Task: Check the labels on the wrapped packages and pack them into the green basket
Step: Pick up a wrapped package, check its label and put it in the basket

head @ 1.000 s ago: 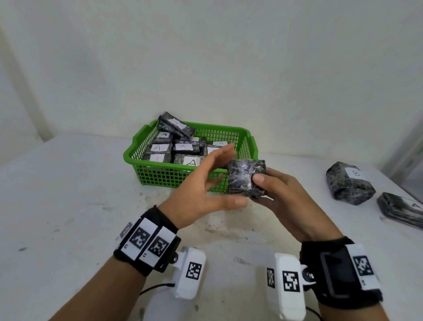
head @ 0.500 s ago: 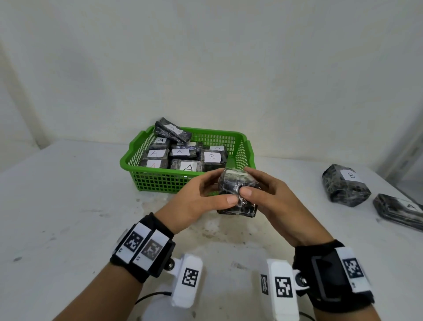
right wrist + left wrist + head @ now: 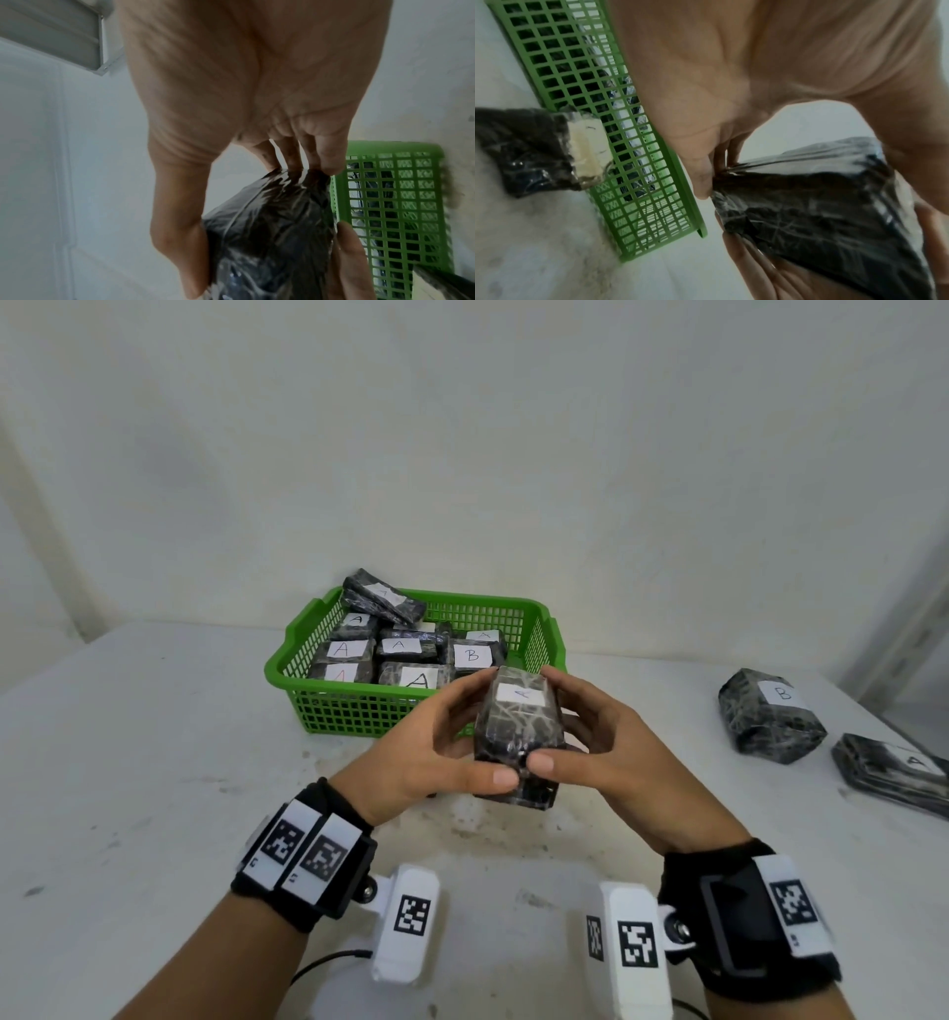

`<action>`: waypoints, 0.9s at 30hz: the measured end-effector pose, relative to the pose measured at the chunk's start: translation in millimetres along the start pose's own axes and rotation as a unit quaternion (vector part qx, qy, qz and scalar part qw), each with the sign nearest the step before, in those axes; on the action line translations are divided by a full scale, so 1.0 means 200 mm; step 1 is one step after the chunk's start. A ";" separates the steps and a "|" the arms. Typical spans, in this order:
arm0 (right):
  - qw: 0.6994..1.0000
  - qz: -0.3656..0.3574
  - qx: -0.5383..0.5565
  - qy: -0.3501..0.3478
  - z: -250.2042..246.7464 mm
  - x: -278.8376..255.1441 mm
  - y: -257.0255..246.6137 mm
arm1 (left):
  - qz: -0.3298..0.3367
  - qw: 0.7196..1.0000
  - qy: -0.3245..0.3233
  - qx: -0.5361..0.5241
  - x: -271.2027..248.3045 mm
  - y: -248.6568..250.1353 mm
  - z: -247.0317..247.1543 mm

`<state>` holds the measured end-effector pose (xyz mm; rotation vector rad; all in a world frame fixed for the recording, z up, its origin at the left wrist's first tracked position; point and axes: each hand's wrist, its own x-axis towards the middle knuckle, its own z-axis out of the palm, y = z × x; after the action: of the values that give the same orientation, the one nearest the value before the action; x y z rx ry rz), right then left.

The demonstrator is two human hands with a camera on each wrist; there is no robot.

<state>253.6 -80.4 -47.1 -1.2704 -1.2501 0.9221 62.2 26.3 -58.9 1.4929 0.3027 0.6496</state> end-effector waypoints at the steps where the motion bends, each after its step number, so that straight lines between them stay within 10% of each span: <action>1: 1.000 -0.006 -0.008 0.003 0.00 0.00 0.00 | 0.001 1.000 -0.006 -0.001 0.00 0.01 0.00; 13: 0.985 0.070 0.150 0.048 0.02 0.01 -0.01 | -0.014 0.997 -0.070 0.032 -0.02 0.04 -0.02; 27: 0.976 0.102 0.147 0.122 0.00 0.07 -0.02 | -0.062 0.988 0.134 -0.039 0.07 0.06 0.00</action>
<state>255.6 -66.7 -40.0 -1.2454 -0.7702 1.0216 70.8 33.3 -44.5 1.3015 0.5675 0.7543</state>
